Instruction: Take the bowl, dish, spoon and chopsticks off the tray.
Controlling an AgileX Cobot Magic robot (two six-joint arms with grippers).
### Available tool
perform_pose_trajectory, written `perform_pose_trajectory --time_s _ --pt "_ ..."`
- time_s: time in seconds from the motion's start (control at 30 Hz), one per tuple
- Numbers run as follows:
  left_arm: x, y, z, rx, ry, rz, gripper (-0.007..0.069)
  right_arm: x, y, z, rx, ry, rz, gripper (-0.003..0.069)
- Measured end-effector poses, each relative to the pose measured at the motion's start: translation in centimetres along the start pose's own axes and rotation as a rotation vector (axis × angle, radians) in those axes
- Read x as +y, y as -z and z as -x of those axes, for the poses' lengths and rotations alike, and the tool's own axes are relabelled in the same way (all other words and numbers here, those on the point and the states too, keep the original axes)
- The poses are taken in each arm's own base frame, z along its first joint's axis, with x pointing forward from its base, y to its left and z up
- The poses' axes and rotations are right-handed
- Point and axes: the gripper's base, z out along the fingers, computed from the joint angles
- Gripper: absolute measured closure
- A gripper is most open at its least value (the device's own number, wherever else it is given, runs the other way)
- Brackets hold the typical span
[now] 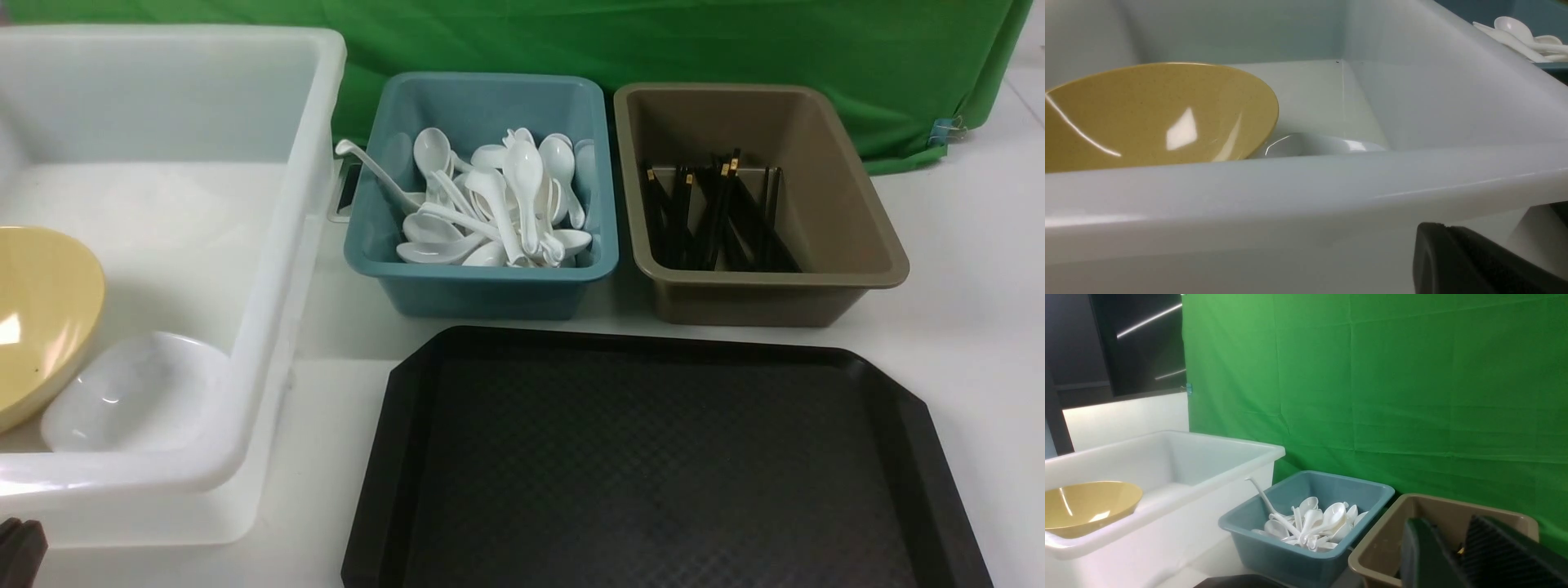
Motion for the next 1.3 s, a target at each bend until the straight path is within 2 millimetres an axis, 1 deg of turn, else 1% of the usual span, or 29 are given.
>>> perform_pose_trajectory --time_s 0.43,0.5,0.57,0.63,0.7,0.8,0.9,0.97,1.03,1.07,1.1,1.13,1.23,1.3 --pt "0.0 0.0 0.0 0.000 0.000 0.000 0.0629 0.0 0.0 0.0 0.001 -0.005 0.004 0.0473" --pt "0.0 0.0 0.0 0.000 0.000 0.000 0.0629 0.3 0.0 -0.1 0.010 -0.021 0.029 0.0470" --pt "0.0 0.0 0.0 0.000 0.000 0.000 0.0628 1.1 0.0 -0.3 0.009 -0.007 0.119 0.0468" --pt "0.0 0.0 0.0 -0.001 0.000 0.000 0.0627 1.8 -0.2 -0.5 -0.039 0.032 0.193 0.0466" --pt "0.0 0.0 0.0 -0.002 0.000 0.000 0.0627 2.1 -0.3 -0.6 -0.109 0.039 0.221 0.0463" --pt "0.0 0.0 0.0 -0.002 0.000 0.000 0.0626 2.1 -0.5 -1.0 -0.174 0.049 0.222 0.0461" --pt "0.0 0.0 0.0 -0.002 0.000 0.000 0.0626 2.1 -0.7 -1.8 -0.180 0.054 0.218 0.0456" --pt "0.0 0.0 0.0 -0.002 0.000 0.000 0.0626 2.0 -0.8 -2.8 -0.159 0.081 0.201 0.0449" --pt "0.0 0.0 0.0 -0.003 0.000 0.000 0.0626 1.7 -1.1 -4.1 -0.123 0.124 0.114 0.0447" --pt "0.0 0.0 0.0 -0.003 0.000 0.000 0.0626 1.6 -1.1 -4.2 -0.117 0.130 0.093 0.0447" --pt "0.0 0.0 0.0 -0.004 0.000 0.001 0.0626 1.3 -1.2 -4.9 -0.094 0.145 0.045 0.0446" --pt "0.0 0.0 0.0 -0.004 0.000 0.001 0.0626 1.1 -1.3 -5.7 -0.060 0.156 0.008 0.0444" --pt "0.0 0.0 0.0 -0.005 -0.001 0.001 0.0626 -0.5 -1.3 -10.1 0.131 0.220 -0.226 0.0436" --pt "0.0 0.0 0.0 -0.005 -0.001 0.001 0.0626 -1.3 -1.0 -11.5 0.240 0.258 -0.342 0.0432"
